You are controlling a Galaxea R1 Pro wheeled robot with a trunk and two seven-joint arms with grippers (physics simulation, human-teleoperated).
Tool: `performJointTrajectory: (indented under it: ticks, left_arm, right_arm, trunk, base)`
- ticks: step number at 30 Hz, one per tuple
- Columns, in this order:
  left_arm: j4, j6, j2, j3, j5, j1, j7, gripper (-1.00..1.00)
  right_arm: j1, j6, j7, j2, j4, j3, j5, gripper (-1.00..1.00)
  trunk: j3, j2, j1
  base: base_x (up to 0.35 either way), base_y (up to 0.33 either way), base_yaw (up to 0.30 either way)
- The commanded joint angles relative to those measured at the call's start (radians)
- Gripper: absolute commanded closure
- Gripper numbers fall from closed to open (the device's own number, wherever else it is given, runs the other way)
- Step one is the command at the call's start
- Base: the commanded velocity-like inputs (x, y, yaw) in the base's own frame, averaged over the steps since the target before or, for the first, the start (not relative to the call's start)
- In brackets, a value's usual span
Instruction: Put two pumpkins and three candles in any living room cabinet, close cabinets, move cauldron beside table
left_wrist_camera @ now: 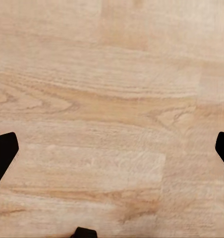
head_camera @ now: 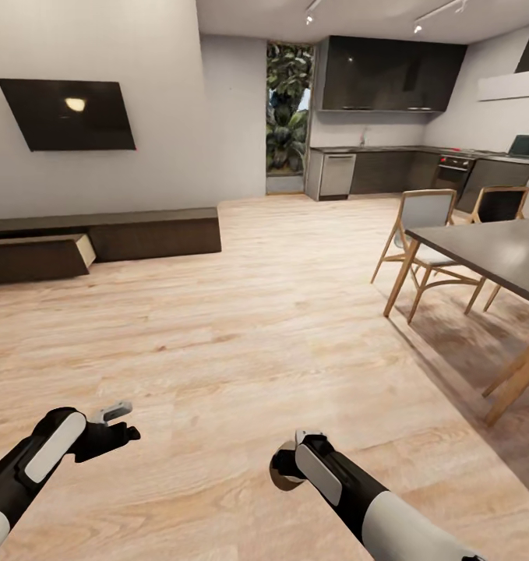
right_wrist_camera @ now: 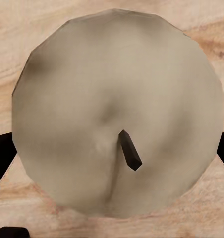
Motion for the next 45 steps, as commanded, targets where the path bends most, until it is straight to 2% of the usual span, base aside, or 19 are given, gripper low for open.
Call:
performJointTrajectory:
  ticks: [1,16,27,40,45]
  left_arm:
    - [-0.001,0.000,0.001,-0.004,0.010,-0.001,0.010,-1.00]
    - [-0.001,0.000,0.001,-0.004,0.010,-0.001,0.010,-1.00]
    - [-0.001,0.000,0.001,-0.004,0.010,-0.001,0.010,-1.00]
    - [-0.001,-0.001,0.000,-0.004,0.010,-0.001,0.010,-1.00]
    - [-0.001,-0.001,0.000,-0.004,0.010,-0.001,0.010,-1.00]
  right_arm:
    - [-0.001,0.000,-0.009,-0.001,-0.002,0.004,-0.008,1.00]
    - [-0.001,-0.001,-0.009,-0.001,-0.003,0.004,-0.008,1.00]
    - [-0.001,-0.011,-0.009,-0.001,-0.003,0.004,-0.008,1.00]
    - [-0.001,-0.018,-0.009,-0.001,-0.003,0.004,-0.008,1.00]
    - [-0.001,-0.018,-0.009,-0.002,-0.003,0.004,-0.008,1.00]
  trunk:
    - [-0.002,0.000,0.000]
    - [-0.019,0.000,0.000]
    - [-0.019,0.000,0.000]
    - [-0.019,0.000,0.000]
    - [-0.019,0.000,0.000]
  base:
    - [0.330,0.000,0.188]
    - [0.330,0.000,0.169]
    - [0.330,0.013,0.010]
    - [0.330,0.056,0.243]
    - [0.330,0.001,0.064]
